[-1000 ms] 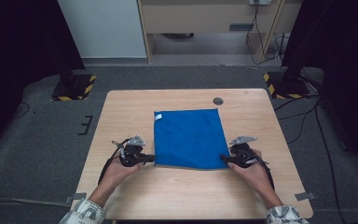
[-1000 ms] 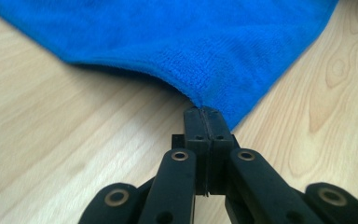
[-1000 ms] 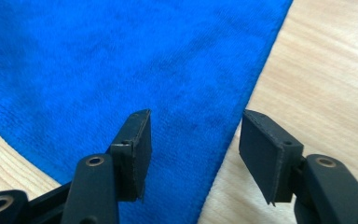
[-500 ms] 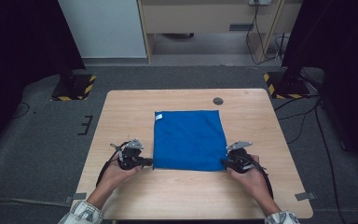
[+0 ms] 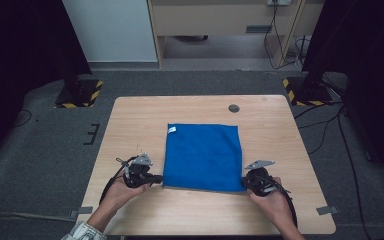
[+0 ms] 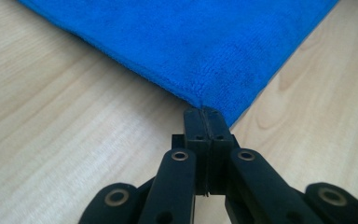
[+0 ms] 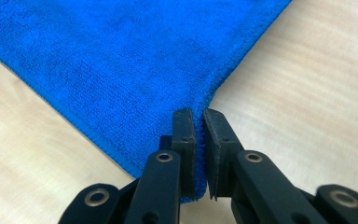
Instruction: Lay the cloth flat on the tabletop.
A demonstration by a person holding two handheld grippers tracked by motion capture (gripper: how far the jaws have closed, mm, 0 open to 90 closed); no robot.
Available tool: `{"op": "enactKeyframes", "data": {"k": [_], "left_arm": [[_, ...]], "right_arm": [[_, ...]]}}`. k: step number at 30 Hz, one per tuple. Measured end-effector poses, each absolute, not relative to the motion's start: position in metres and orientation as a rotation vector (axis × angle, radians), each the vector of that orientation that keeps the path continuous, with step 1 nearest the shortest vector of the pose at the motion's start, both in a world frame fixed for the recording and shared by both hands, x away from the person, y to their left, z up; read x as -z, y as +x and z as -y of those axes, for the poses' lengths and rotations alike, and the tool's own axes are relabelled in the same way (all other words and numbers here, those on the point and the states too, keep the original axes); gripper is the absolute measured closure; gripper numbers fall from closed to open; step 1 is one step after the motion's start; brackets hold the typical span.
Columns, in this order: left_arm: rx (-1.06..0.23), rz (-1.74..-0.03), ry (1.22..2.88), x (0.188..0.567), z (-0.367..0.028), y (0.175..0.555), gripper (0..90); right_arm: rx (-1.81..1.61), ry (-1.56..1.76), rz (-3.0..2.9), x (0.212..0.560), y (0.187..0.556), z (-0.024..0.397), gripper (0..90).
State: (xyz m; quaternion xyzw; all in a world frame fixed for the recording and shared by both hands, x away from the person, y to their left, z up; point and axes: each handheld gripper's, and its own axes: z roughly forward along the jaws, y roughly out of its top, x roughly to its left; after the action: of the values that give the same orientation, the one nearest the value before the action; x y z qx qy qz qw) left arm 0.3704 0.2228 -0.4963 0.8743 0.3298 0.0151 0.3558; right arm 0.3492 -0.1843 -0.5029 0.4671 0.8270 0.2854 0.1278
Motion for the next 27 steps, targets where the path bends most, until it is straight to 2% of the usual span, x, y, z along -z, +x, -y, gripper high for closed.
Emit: {"op": "enactKeyframes", "data": {"k": [3,9,14,16,20,23,25,27], "left_arm": [[-0.021,-0.856,2.271,0.497,-0.225,0.362,90.0],[0.004,-0.873,2.278,0.501,-0.23,0.353,86.5],[0.031,-0.85,2.302,0.502,-0.228,0.345,89.1],[0.022,-0.84,2.298,0.501,-0.227,0.344,86.8],[-0.063,-0.833,2.279,0.496,-0.226,0.349,73.2],[-0.114,-0.853,2.262,0.493,-0.225,0.36,52.5],[-0.131,-0.845,2.258,0.492,-0.224,0.369,47.2],[-0.147,-0.842,2.246,0.491,-0.222,0.377,37.3]], "right_arm": [[-0.852,1.368,-2.42,0.502,0.338,0.187,76.7],[-0.916,1.317,-2.379,0.496,0.331,0.185,42.4],[-0.902,1.27,-2.357,0.492,0.34,0.182,34.6],[-0.899,1.255,-2.356,0.49,0.341,0.182,31.3],[-0.941,1.228,-2.338,0.487,0.347,0.179,24.1],[-0.972,1.213,-2.327,0.486,0.356,0.174,20.3],[-0.978,1.203,-2.332,0.487,0.362,0.17,17.8],[-0.995,1.194,-2.338,0.487,0.37,0.165,16.2]]}}
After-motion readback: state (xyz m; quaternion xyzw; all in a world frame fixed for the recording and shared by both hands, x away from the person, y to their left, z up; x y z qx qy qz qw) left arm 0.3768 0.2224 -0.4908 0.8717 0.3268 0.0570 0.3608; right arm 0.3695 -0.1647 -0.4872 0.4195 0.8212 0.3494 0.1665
